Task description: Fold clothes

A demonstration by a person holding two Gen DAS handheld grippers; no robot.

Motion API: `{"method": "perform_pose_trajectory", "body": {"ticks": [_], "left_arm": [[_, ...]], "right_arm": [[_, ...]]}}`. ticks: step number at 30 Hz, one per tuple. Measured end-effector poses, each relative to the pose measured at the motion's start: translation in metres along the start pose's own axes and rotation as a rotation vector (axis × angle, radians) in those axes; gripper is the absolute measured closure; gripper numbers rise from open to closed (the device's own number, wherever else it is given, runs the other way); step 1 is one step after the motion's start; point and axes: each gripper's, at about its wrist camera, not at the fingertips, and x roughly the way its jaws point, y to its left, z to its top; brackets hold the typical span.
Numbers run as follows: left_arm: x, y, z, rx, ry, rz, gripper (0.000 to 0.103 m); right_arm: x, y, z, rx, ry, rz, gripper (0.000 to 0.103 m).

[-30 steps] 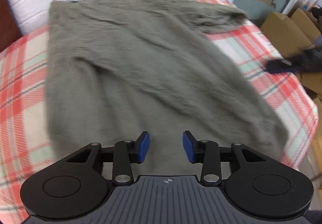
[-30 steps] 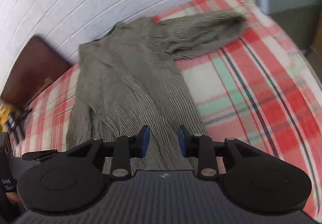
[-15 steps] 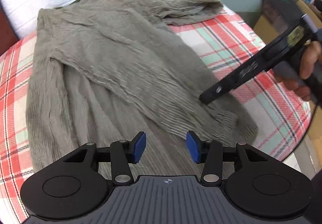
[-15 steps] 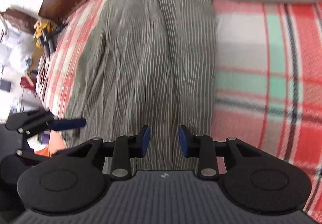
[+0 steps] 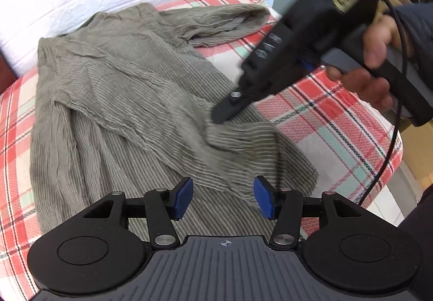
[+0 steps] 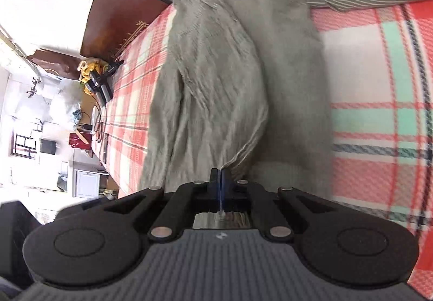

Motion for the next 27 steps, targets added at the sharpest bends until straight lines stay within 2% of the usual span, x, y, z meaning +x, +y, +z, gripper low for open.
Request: {"method": "perform_pose_trajectory", "body": {"ticks": [8, 11, 14, 15, 16, 17, 18, 22, 23, 25, 27], "left_arm": [[-0.007, -0.008, -0.001, -0.031, -0.039, 0.019, 0.031], [-0.006, -0.005, -0.002, -0.061, -0.048, 0.088, 0.029], [0.001, 0.007, -0.001, -0.125, -0.045, 0.121, 0.034], [0.004, 0.012, 0.0, -0.141, -0.043, 0.12, 0.053], [0.008, 0.015, 0.0, -0.156, -0.034, 0.11, 0.079], [0.013, 0.019, 0.0, -0.172, -0.014, 0.092, 0.092], [0.015, 0.021, 0.0, -0.186, -0.006, 0.075, 0.094], [0.002, 0.026, -0.002, -0.188, -0.06, 0.017, 0.096], [-0.003, 0.027, 0.0, -0.189, -0.075, 0.012, 0.096], [-0.014, 0.029, 0.003, -0.189, -0.106, 0.002, 0.096], [-0.023, 0.032, 0.008, -0.202, -0.133, -0.003, 0.096]], "right_arm": [[0.019, 0.025, 0.014, -0.027, 0.032, 0.021, 0.102], [0.013, 0.029, 0.019, -0.052, 0.043, 0.027, 0.102], [0.01, 0.032, 0.018, -0.058, 0.052, 0.023, 0.102], [0.009, 0.032, 0.018, -0.063, 0.058, 0.017, 0.102], [0.008, 0.033, 0.018, -0.068, 0.063, 0.011, 0.102], [0.007, 0.033, 0.018, -0.073, 0.069, 0.005, 0.102], [0.006, 0.034, 0.018, -0.08, 0.074, -0.003, 0.102], [-0.006, 0.035, 0.02, -0.14, 0.084, -0.039, 0.098], [-0.01, 0.037, 0.024, -0.165, 0.076, -0.058, 0.094], [-0.02, 0.039, 0.036, -0.2, 0.037, -0.105, 0.076], [-0.026, 0.039, 0.055, -0.213, -0.012, -0.157, 0.069]]}}
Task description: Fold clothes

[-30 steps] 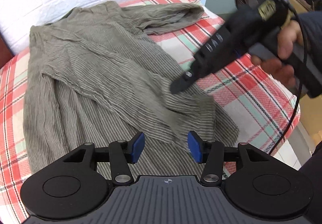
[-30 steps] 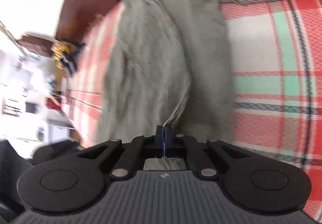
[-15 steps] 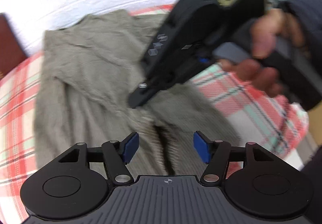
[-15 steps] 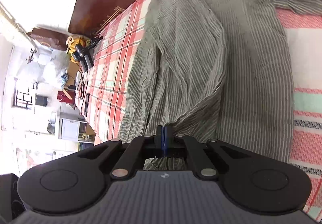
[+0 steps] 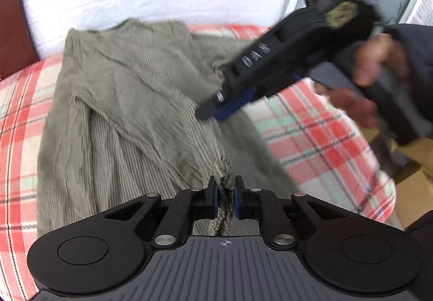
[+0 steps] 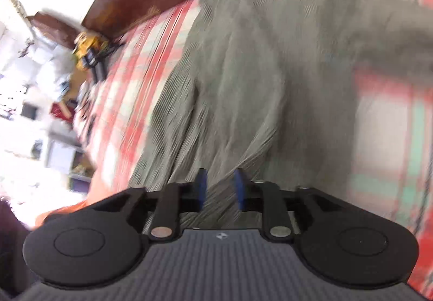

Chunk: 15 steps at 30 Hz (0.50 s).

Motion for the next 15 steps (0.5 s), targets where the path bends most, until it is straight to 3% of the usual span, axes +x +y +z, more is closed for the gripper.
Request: {"method": "perform_pose_trajectory", "body": {"ticks": [5, 9, 15], "left_arm": [[-0.012, 0.002, 0.007, -0.014, -0.031, 0.008, 0.095], [-0.016, 0.006, 0.005, -0.024, -0.025, 0.024, 0.095], [-0.026, 0.014, 0.0, -0.049, -0.037, 0.03, 0.095]], "right_arm": [[0.017, -0.007, 0.057, -0.072, -0.037, -0.173, 0.065], [0.05, -0.013, 0.083, -0.116, 0.009, -0.266, 0.062], [0.078, -0.02, 0.091, -0.054, 0.049, -0.265, 0.062]]}}
